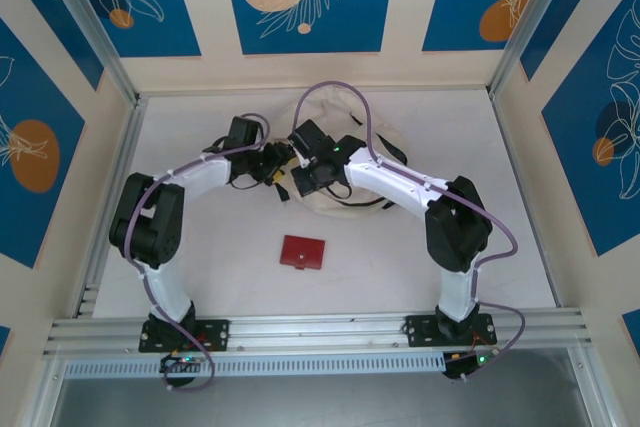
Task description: Pack the student bag
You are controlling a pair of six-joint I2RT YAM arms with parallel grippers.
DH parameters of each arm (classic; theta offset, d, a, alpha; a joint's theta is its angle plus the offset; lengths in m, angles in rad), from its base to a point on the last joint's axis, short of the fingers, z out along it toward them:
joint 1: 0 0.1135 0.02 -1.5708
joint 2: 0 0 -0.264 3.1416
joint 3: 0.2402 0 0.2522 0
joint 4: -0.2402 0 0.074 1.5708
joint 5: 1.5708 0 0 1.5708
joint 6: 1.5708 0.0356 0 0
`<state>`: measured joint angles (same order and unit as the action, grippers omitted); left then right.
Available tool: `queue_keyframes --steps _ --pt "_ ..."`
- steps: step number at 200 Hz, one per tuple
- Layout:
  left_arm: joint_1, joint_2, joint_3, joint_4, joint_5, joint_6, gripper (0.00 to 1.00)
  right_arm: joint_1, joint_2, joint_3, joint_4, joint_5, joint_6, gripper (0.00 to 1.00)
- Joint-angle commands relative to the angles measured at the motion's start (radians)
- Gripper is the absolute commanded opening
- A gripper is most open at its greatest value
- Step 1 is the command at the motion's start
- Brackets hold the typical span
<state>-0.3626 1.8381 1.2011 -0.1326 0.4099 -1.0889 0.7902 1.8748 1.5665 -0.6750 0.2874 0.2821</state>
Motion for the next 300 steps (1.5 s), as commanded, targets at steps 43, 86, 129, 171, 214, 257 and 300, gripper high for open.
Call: queue_keyframes --steps 43,86,129,171,214,257,300 --pt "-0.015 0.073 0.1 -0.113 -0.028 0.088 0.33 -0.003 -0.054 -0.047 0.079 -0.145 -0.138 0.0" --pt "-0.008 0.07 0.132 -0.154 -0.081 0.134 0.0 -0.006 -0.058 -0.07 0.054 -0.108 -0.212 0.0" --pt "0.023 0.07 0.161 -0.19 -0.122 0.183 0.0 -0.003 -0.111 -0.107 -0.03 -0.017 -0.249 0.0" --pt "0.057 0.083 0.171 -0.202 -0.135 0.216 0.0 -0.002 -0.157 -0.139 -0.16 0.058 -0.242 0.0" --pt "0.089 0.093 0.175 -0.209 -0.144 0.243 0.0 -0.005 -0.179 -0.143 -0.254 0.178 -0.167 0.0" --pt "0.114 0.104 0.182 -0.218 -0.148 0.268 0.0 -0.011 -0.204 -0.14 -0.311 0.307 -0.099 0.0" --pt "0.132 0.117 0.204 -0.239 -0.164 0.291 0.0 -0.02 -0.218 -0.127 -0.329 0.396 -0.042 0.0"
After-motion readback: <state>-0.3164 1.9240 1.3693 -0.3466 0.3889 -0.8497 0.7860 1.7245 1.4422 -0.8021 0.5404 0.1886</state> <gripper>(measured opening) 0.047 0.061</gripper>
